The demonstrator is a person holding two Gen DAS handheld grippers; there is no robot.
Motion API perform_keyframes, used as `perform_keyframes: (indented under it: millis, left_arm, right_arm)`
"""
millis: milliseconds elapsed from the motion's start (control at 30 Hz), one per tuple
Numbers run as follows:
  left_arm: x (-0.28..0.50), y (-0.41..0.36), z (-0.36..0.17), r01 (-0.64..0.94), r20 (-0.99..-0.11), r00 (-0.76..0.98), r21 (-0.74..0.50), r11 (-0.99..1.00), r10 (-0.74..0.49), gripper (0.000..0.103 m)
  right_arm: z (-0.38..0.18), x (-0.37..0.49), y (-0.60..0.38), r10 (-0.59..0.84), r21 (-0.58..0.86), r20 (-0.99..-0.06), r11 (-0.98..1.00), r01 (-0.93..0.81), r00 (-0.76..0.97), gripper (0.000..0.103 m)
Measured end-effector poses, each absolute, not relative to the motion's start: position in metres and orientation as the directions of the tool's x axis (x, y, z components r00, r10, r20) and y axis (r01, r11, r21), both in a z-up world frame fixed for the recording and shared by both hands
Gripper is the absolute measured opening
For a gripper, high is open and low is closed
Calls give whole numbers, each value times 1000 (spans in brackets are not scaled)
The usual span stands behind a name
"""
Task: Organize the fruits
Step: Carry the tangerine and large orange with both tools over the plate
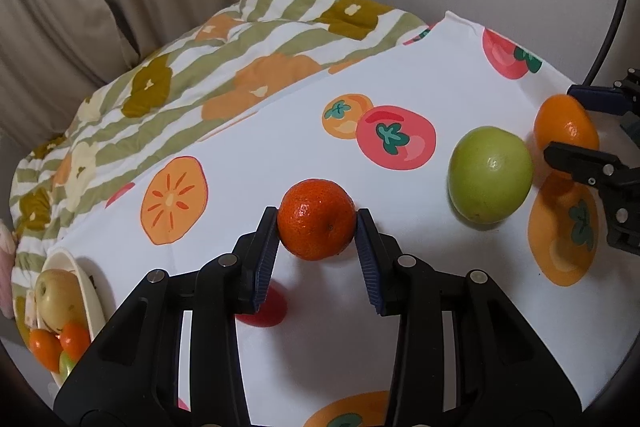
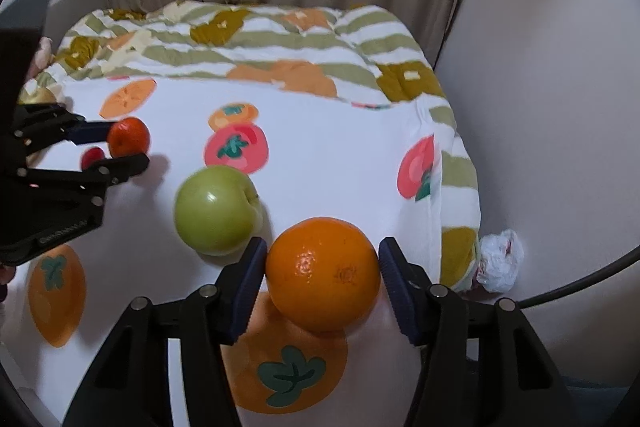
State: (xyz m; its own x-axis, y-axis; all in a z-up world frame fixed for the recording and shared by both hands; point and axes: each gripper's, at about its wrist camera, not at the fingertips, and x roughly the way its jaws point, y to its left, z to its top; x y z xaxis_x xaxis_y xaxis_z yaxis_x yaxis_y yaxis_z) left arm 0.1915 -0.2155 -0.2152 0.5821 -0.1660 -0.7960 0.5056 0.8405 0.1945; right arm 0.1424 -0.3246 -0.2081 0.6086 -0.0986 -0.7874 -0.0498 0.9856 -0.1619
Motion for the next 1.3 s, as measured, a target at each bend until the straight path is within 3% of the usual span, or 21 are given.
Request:
perform_keyframes:
  millis: [400,767,1300]
  left_arm:
    - [182,-185,-175,445,-764,623,169,879,-169,42]
    - [170,-97,-124,318,-731,675,172,932,-96,42]
    - [165,57,-128,188,-751,660,213,959,38,42]
  right_arm:
    - [-162,131,-306,-58,-140,-742,988,-70,668,54]
    - [-115,136,-231,81,-95,-698,975,-203,712,54]
    - [-111,164,-77,292,26,-693,924,-383,659,54]
